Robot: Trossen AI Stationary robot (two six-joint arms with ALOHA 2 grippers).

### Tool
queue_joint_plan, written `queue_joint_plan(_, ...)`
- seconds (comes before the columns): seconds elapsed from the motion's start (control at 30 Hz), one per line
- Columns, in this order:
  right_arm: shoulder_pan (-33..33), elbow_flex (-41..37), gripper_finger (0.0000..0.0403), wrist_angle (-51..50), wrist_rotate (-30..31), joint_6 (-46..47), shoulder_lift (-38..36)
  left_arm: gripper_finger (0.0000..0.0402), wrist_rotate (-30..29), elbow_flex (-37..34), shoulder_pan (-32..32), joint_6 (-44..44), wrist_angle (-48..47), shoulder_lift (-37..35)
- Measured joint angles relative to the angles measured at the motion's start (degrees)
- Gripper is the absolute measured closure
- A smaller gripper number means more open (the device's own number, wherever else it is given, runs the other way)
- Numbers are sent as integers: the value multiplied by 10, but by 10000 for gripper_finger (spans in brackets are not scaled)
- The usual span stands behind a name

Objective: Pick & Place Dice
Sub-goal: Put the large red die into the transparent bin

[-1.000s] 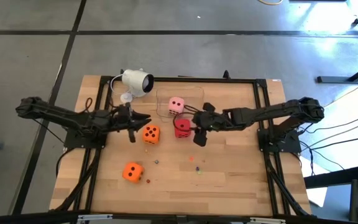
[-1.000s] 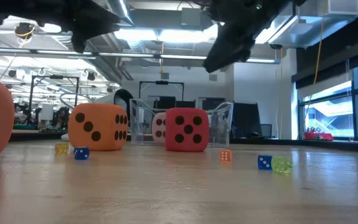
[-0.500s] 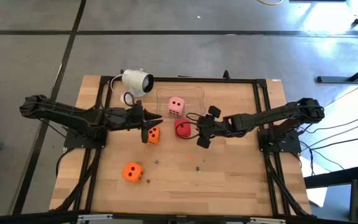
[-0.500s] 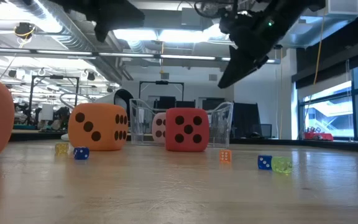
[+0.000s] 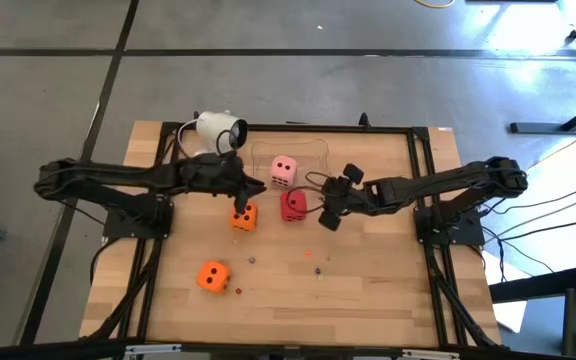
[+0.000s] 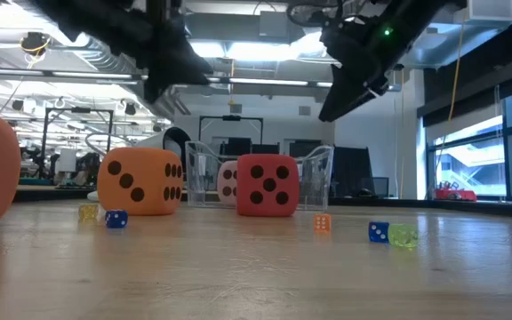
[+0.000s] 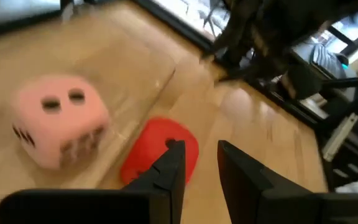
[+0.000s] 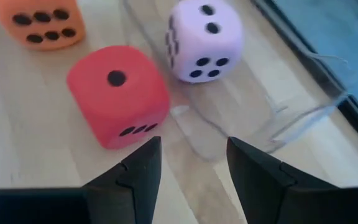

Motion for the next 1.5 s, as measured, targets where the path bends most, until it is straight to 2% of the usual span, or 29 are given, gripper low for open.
queue_joint_plan(0.2, -30, 0, 222, -8, -33, 13, -69, 313, 14, 0, 3, -116, 1, 52)
queue_joint_plan(0.43, -66, 0, 222, 7, -146, 28, -159, 313, 116, 0, 1, -193, 54, 90)
queue_joint_plan(0.57, -76, 0, 222, 22, -185, 28, -195, 313, 119, 0, -8, -227, 69, 93)
queue_joint_plan(0.67, -81, 0, 222, 31, -195, 28, -212, 313, 98, 0, -12, -248, 66, 93)
queue_joint_plan(0.83, -83, 0, 222, 50, -200, 45, -219, 323, 78, 0, -13, -260, 65, 93)
queue_joint_plan(1.03, -82, 0, 222, 59, -228, 60, -219, 358, 57, 0, -17, -260, 70, 93)
queue_joint_plan(1.27, -82, 0, 222, 59, -227, 127, -215, 398, 67, 0, -17, -302, 83, 93)
queue_joint_plan(1.43, -83, 0, 222, 59, -230, 181, -197, 400, 85, 0, -11, -345, 84, 93)
queue_joint_plan(1.5, -85, 0, 222, 64, -248, 200, -185, 400, 85, 0, -11, -367, 84, 93)
